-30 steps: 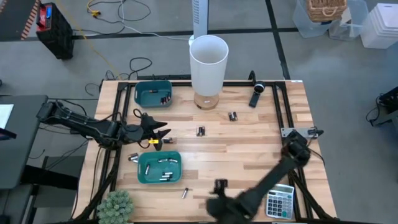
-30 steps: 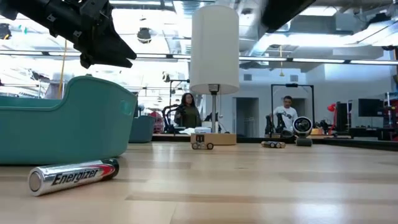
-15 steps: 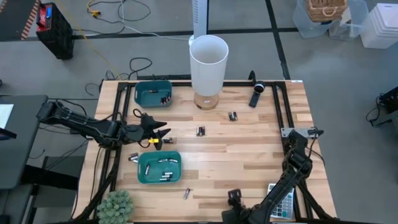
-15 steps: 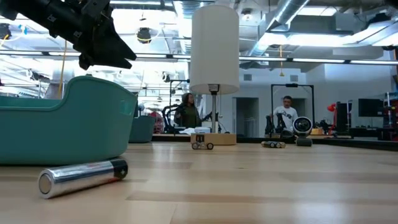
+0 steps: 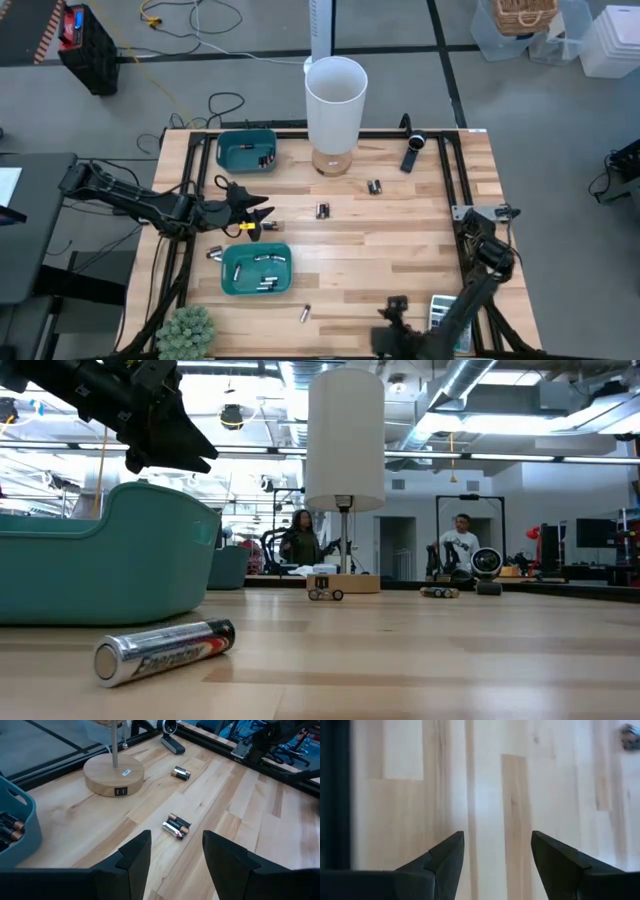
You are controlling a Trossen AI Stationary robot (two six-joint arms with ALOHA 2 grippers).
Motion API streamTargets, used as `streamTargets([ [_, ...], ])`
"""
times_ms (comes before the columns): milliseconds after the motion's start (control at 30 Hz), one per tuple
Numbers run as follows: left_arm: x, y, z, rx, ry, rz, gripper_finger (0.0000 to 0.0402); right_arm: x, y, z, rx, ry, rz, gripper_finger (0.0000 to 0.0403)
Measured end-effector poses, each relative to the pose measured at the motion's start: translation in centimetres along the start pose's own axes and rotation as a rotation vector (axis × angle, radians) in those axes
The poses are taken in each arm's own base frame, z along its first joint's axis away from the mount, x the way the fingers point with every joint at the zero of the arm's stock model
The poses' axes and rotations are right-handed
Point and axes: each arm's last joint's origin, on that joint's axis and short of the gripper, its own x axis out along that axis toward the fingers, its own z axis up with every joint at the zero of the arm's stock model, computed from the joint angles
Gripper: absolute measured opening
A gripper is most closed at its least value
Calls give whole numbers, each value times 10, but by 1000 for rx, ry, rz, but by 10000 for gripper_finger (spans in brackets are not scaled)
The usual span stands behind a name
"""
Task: Sort batteries
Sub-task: Put the black battery into the blue bin
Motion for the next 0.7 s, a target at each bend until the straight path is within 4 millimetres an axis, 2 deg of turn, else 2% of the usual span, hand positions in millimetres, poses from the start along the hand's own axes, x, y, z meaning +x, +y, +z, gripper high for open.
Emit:
streamTargets([
  [100,0,0,0,0,0,0,173,-22,-1,-11,66,-65,-9,249],
  [200,0,0,0,0,0,0,173,-33,-2,-21,94,-96,-33,249],
  [567,0,1,2,10,-25,26,173,-36,-6,-25,118,-90,-70,249],
  [700,3,3,6,4,-54,41,173,-40,-1,-31,185,-55,-28,249],
])
